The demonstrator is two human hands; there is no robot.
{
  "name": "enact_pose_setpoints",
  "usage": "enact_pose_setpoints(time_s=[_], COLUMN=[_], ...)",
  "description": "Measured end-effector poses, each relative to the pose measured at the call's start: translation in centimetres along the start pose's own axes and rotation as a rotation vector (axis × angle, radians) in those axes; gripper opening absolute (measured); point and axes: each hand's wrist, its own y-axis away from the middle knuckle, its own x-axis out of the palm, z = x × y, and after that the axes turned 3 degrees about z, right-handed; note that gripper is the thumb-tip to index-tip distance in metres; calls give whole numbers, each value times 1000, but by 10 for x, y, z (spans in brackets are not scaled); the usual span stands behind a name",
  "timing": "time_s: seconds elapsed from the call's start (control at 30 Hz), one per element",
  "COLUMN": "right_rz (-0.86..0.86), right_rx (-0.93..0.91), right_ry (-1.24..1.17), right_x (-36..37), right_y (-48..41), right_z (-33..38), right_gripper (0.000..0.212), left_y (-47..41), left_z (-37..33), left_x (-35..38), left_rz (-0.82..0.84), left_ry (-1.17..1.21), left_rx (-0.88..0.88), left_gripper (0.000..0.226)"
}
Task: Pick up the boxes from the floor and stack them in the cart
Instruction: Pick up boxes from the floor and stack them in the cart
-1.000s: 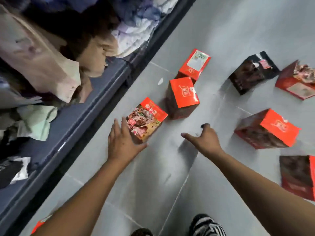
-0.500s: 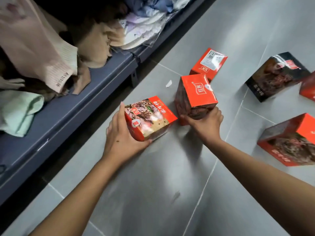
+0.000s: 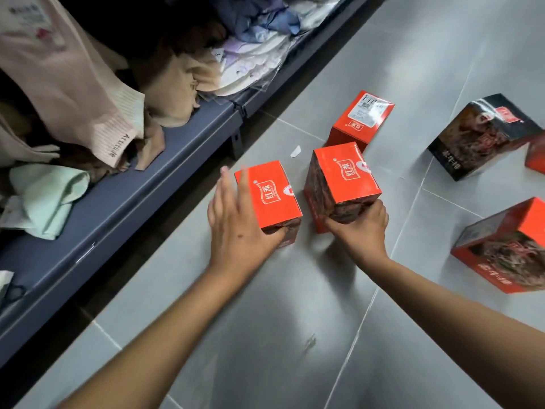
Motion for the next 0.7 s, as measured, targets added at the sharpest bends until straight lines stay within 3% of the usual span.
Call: enact_pose_setpoints(time_s=[0.07, 0.13, 0.2, 0.5, 0.7], right_rz=[-1, -15, -31, -61, -97], right_rx=[-8, -10, -3, 34, 63], right_ry=[0, -13, -33, -102, -105], right_x=[0, 2, 5, 21, 35], right_y=[4, 9, 14, 16, 7], right_z=[-3, -5, -6, -19, -23], right_gripper=[83, 83, 83, 91, 86], left_y=[28, 43, 43, -13, -21], left_z=[-8, -18, -26, -27, -11], left_x=[20, 41, 61, 88, 70], left_rz=[-150, -173, -177, -437, -422], left_ry=[291, 505, 595, 731, 636], left_rx=[-237, -471, -573, -624, -547], left_gripper=[121, 126, 129, 111, 81])
